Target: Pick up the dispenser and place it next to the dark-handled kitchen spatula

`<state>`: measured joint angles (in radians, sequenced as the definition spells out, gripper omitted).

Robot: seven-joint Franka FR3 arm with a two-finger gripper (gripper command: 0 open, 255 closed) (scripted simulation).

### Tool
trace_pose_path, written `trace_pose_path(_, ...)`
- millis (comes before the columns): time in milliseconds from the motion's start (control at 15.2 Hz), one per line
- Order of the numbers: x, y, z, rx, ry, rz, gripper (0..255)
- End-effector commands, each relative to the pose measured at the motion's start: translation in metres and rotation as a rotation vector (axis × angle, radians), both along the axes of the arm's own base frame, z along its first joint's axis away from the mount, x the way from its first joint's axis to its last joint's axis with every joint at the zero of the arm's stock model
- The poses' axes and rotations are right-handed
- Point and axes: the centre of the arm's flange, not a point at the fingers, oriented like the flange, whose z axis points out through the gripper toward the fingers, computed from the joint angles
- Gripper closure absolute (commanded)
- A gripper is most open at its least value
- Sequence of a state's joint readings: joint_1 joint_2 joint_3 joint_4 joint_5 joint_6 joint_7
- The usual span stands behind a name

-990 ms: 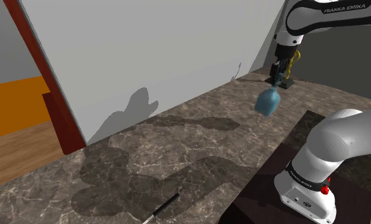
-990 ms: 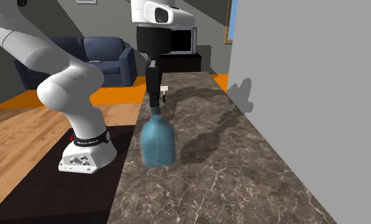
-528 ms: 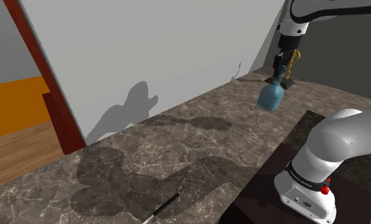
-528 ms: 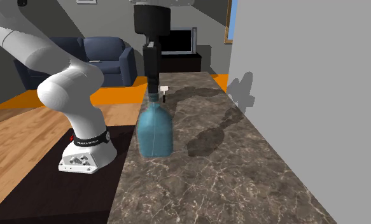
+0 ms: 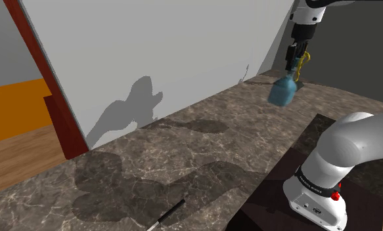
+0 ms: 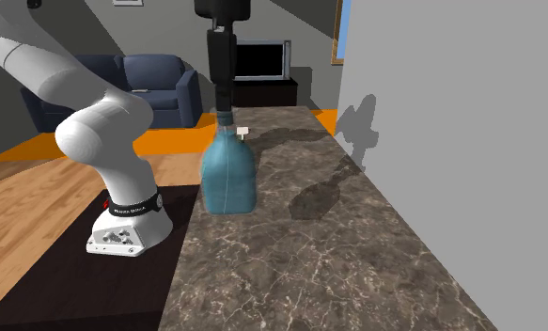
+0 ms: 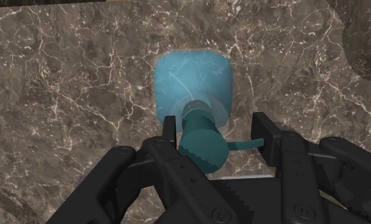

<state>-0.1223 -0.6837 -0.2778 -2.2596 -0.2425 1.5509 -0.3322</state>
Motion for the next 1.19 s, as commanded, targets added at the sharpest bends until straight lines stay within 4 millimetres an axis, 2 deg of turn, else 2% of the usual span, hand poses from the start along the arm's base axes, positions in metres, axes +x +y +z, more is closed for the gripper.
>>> trace_pose_path(0, 0.000, 0.000, 0.011, 0.000, 0.000, 0.000, 255)
trace_pose_path(1122, 0.000, 0.000, 0.101, 0.000, 0.000, 0.000, 255)
